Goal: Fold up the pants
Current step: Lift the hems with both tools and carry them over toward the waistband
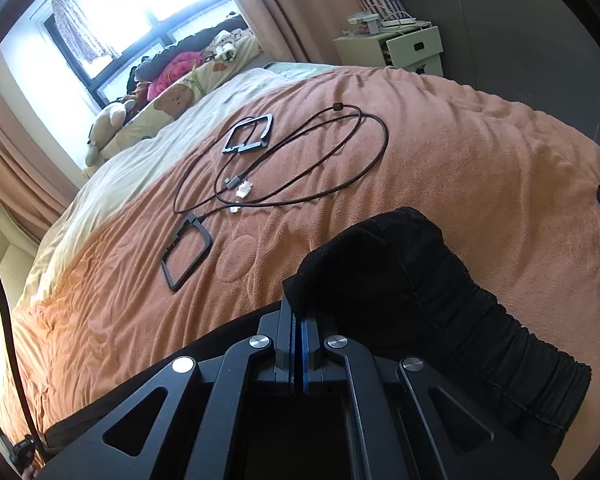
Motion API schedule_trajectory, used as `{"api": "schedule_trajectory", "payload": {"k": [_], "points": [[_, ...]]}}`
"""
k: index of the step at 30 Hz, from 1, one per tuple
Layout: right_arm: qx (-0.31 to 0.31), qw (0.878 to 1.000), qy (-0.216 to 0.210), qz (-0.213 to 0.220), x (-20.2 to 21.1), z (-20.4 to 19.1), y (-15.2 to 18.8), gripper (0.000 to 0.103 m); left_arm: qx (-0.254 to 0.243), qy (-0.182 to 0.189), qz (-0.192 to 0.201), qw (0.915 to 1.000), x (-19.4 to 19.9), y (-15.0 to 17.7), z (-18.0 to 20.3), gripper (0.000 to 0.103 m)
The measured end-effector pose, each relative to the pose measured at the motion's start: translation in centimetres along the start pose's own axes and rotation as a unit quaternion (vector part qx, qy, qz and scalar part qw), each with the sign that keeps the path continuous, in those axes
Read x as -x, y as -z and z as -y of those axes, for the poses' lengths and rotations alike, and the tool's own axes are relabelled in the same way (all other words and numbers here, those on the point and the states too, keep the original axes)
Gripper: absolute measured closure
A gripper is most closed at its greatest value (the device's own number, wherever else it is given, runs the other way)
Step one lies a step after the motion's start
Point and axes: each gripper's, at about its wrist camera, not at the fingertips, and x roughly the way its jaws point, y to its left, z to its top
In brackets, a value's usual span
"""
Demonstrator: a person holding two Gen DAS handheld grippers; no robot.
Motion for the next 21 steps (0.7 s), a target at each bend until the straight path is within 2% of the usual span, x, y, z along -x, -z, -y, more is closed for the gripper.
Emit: {"api": "schedule_trajectory", "payload": {"k": [13,21], "points": [[0.013,0.999,0.025,-0.019,-4.1,-1.1,-1.2,0.103,-0.003,-0.028,-0.018,0.9994,-3.7,-0.8,0.3,0.101],[0.01,1.0,0.029,-0.004,-5.5,-2.0,-1.3,0.103,-0.003,-0.035,-0.012,0.9993,-4.9,-1.6,-0.1,0.101]]}}
